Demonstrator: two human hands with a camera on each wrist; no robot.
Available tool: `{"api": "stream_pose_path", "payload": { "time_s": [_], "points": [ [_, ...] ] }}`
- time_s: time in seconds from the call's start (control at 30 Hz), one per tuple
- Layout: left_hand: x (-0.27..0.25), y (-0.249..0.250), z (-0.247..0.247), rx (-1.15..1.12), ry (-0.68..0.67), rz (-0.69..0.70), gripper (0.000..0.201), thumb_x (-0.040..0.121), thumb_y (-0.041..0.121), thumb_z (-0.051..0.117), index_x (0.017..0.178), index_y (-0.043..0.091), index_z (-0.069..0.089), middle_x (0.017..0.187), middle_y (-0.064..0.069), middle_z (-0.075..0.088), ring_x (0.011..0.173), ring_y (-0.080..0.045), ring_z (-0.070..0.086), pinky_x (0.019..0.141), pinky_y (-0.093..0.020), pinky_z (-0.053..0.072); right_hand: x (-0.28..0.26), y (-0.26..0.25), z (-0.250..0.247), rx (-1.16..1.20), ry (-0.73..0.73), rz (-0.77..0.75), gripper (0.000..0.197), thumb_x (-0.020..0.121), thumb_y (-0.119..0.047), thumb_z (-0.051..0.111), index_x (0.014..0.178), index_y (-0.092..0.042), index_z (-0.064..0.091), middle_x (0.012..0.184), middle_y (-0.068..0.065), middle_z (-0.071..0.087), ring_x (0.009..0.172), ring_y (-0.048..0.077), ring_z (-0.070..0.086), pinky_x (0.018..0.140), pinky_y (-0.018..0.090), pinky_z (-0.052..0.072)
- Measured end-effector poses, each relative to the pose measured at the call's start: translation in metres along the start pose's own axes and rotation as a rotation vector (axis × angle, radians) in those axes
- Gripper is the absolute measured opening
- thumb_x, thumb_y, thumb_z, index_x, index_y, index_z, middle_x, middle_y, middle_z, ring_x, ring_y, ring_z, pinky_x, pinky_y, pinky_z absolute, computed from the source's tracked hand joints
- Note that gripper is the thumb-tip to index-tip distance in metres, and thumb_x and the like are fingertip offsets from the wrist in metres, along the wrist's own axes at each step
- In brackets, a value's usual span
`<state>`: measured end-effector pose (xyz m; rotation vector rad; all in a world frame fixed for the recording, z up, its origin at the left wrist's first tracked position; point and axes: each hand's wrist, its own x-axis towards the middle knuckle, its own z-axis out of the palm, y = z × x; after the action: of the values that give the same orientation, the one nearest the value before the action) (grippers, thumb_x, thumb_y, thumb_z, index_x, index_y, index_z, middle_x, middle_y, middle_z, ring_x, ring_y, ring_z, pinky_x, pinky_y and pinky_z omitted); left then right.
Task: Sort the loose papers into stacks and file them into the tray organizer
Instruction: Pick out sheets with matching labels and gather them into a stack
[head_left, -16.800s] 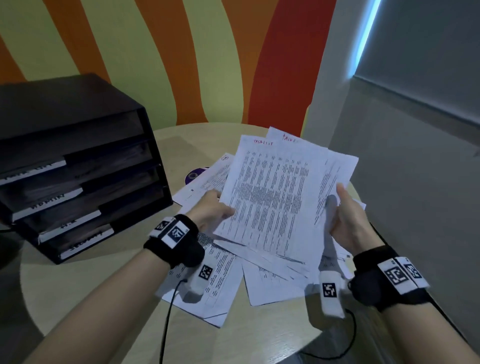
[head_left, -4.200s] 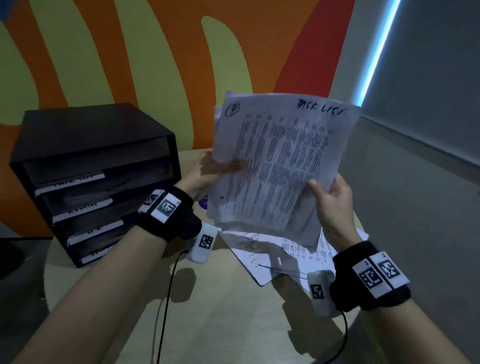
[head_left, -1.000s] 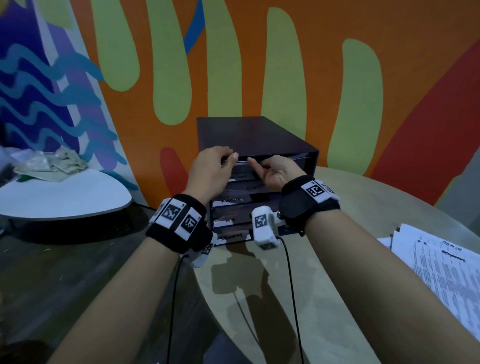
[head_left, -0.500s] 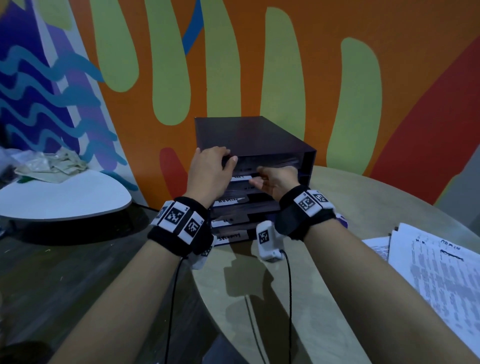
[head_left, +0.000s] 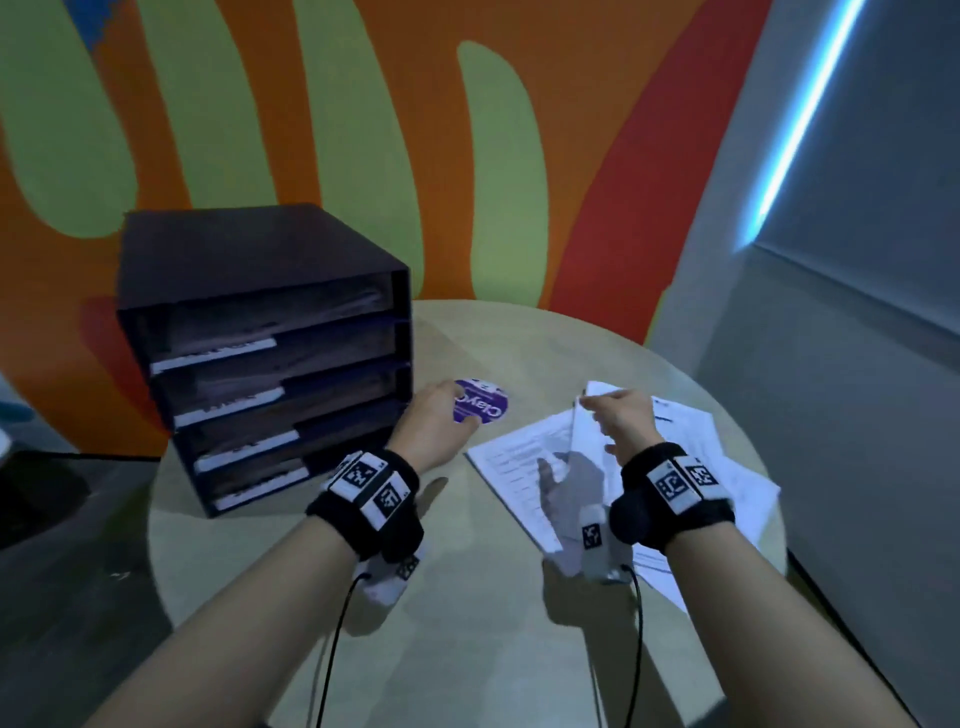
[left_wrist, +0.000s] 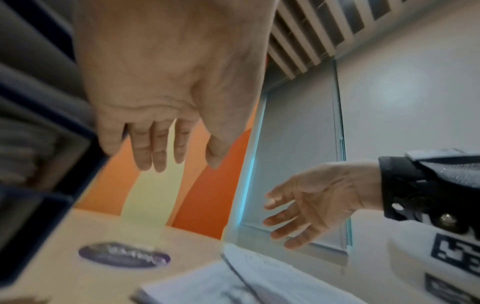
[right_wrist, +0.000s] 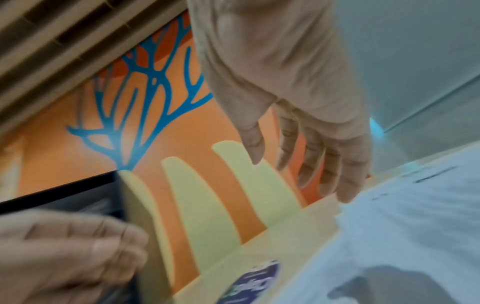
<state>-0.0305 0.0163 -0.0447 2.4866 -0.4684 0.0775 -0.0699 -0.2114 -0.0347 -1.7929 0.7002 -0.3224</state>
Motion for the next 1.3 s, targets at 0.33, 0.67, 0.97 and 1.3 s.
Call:
{"api": "stream_pose_path", "payload": {
  "time_s": [0.33,0.67,0.97,1.3],
  "points": [
    [0.04,0.021,0.092,0.329,-0.395,0.038,0.095,0.086,0.054,0.062,0.154,0.015,0.008,0.161,-0.014,0.008,0.148,-0.032,0.011,0.117,-0.049,0.022,0.051,0.102,-0.106,-0.581,0.082,0.36,0.058,0.06,-0.037,0.086,0.101,-0.004,0.062,0.117,0.019,0.061,0.11,0.037,0.056,0.083,0.039,0.051],
    [0.036,0.022,0.079,0.506,-0.573,-0.031,0.073,0.076,0.054,0.074,0.126,0.008,0.047,0.132,-0.011,0.039,0.125,-0.03,0.041,0.102,-0.043,0.043,0.007,0.088,-0.09,-0.912,-0.242,0.123,0.04,0.069,-0.034,0.083,0.093,-0.01,0.061,0.096,0.009,0.065,0.095,0.028,0.062,0.077,0.035,0.054],
    [0.001,0.005,0.034,0.415,-0.687,-0.136,0.038,0.086,0.04,0.071,0.075,0.007,0.056,0.071,0.0,0.055,0.063,-0.017,0.052,0.053,-0.025,0.031,-0.041,0.092,-0.056,-0.986,-0.38,-0.014,0.043,0.071,-0.024,0.076,0.108,-0.011,0.056,0.114,0.009,0.056,0.104,0.028,0.058,0.074,0.028,0.049],
    [0.017,-0.008,0.061,0.094,-0.423,-0.126,0.097,0.064,0.031,0.088,0.142,0.012,0.033,0.141,-0.008,0.043,0.131,-0.03,0.042,0.104,-0.047,0.043,-0.04,0.093,-0.048,-1.051,-0.385,-0.026,0.071,0.064,-0.036,0.085,0.122,-0.013,0.05,0.127,0.01,0.047,0.12,0.034,0.047,0.092,0.037,0.048]
  ]
}}
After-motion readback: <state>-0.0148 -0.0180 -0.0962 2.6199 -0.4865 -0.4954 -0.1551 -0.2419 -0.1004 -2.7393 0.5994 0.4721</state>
